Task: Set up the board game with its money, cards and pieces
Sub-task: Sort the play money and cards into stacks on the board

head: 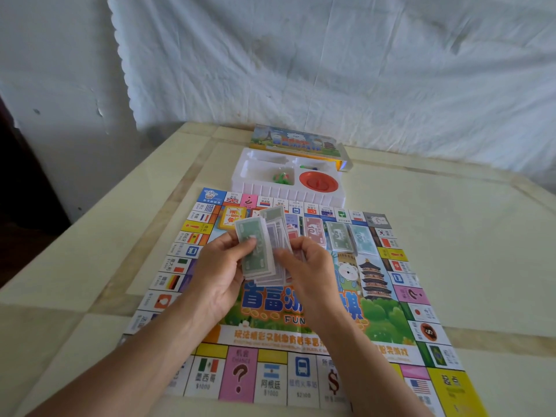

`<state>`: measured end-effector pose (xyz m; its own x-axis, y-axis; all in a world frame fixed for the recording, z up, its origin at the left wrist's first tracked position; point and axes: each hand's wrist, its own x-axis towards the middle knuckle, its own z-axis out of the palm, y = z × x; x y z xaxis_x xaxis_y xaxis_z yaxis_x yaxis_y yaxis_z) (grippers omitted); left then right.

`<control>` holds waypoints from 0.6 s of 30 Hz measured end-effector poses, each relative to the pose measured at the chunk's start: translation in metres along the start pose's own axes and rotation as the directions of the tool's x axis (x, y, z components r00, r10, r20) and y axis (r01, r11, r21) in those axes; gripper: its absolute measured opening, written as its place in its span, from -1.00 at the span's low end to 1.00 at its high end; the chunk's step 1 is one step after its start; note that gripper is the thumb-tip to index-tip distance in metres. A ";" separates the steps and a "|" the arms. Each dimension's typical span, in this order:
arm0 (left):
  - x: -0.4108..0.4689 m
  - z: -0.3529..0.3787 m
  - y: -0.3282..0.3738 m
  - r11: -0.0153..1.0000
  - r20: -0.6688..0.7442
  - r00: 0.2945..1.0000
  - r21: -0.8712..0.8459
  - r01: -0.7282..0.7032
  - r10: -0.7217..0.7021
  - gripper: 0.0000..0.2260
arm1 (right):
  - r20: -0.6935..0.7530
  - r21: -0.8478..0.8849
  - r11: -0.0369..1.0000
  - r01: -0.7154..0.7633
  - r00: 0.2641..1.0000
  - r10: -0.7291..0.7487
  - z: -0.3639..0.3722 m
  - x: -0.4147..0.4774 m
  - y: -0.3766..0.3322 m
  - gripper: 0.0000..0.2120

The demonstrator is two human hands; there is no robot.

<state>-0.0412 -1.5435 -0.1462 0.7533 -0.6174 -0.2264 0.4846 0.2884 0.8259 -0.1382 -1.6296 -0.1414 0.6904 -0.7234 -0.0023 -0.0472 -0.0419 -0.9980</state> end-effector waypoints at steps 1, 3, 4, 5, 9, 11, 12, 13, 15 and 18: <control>0.001 -0.001 0.000 1.000 0.009 1.000 -0.016 0.015 -0.015 -0.82 | -0.008 0.002 1.000 -0.005 1.000 0.005 -0.001 0.000 0.000 -0.98; 0.003 -0.004 0.001 0.998 0.022 0.999 -0.055 0.038 -0.037 -0.82 | -0.025 -0.009 1.000 -0.014 1.000 0.014 -0.002 0.002 0.001 -0.94; 0.003 -0.004 0.002 0.996 0.027 0.999 -0.073 0.044 -0.042 -0.83 | -0.028 -0.015 1.000 -0.021 0.999 0.020 -0.003 0.002 0.002 -0.92; 0.003 -0.004 0.002 0.995 0.027 0.999 -0.088 0.047 -0.045 -0.83 | -0.028 -0.016 1.000 -0.027 0.999 0.026 -0.003 0.003 0.003 -0.90; 0.003 -0.006 0.003 0.984 0.017 0.996 -0.155 0.086 -0.084 -0.85 | -0.016 0.000 0.999 -0.039 0.999 0.039 -0.004 0.005 0.005 -0.87; 0.004 -0.009 0.003 0.977 0.028 0.994 -0.183 0.111 -0.108 -0.84 | -0.003 0.008 0.999 -0.041 0.999 0.041 -0.005 0.005 0.005 -0.88; 0.005 -0.010 0.003 0.973 0.031 0.993 -0.195 0.120 -0.116 -0.83 | 0.001 0.013 0.999 -0.040 0.999 0.040 -0.005 0.006 0.006 -0.88; 0.006 -0.011 0.003 0.971 0.032 0.992 -0.204 0.126 -0.122 -0.82 | 0.003 0.016 0.999 -0.039 0.999 0.039 -0.005 0.005 0.005 -0.88; 0.006 -0.011 0.003 0.969 0.048 0.991 -0.207 0.133 -0.125 -0.81 | 0.001 0.005 0.999 -0.035 0.999 0.035 -0.005 0.005 0.006 -0.87; 0.004 -0.009 0.002 0.971 0.090 0.988 -0.192 0.143 -0.127 -0.79 | 0.008 -0.020 1.000 -0.009 1.000 0.009 -0.004 0.005 0.004 -0.88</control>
<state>-0.0329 -1.5392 -0.1496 0.6424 -0.7124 -0.2824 0.6634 0.3325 0.6703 -0.1382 -1.6364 -0.1455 0.6957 -0.7182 -0.0118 -0.0681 -0.0496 -0.9964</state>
